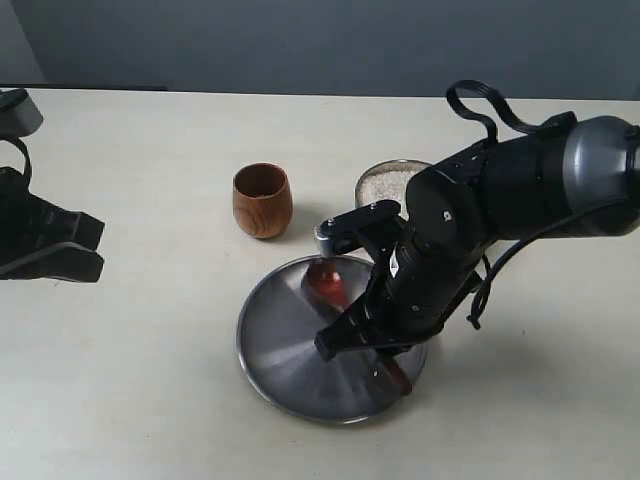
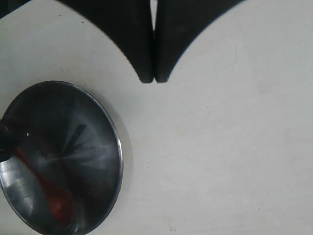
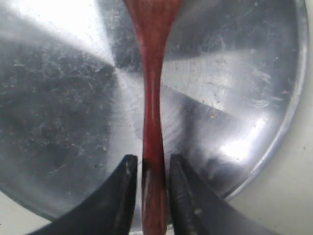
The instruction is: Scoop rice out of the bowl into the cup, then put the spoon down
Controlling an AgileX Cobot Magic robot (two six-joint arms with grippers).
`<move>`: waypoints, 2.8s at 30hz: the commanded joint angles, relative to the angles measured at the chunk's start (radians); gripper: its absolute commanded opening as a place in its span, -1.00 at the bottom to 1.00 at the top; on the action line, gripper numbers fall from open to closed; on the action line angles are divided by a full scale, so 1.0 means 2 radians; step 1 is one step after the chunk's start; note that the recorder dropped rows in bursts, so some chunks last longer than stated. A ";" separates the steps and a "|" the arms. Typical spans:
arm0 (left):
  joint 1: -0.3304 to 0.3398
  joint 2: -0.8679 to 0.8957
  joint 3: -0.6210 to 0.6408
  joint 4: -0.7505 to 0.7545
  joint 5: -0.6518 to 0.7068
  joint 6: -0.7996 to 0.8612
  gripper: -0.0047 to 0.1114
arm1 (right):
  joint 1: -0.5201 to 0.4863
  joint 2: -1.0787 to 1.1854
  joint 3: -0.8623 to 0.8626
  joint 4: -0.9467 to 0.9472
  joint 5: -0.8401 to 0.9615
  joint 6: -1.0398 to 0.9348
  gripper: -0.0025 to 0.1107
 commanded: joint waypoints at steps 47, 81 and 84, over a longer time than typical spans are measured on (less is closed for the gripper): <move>-0.002 -0.068 0.003 0.003 -0.019 0.001 -0.91 | 0.001 -0.351 0.167 -0.494 0.061 0.433 -0.96; -0.002 -0.355 0.191 -0.107 -0.179 -0.002 -0.91 | 0.001 -0.501 0.374 -0.794 0.004 0.854 -0.96; -0.002 -0.361 0.220 -0.122 -0.208 0.001 -0.91 | 0.001 -0.501 0.374 -0.826 0.006 0.875 -0.96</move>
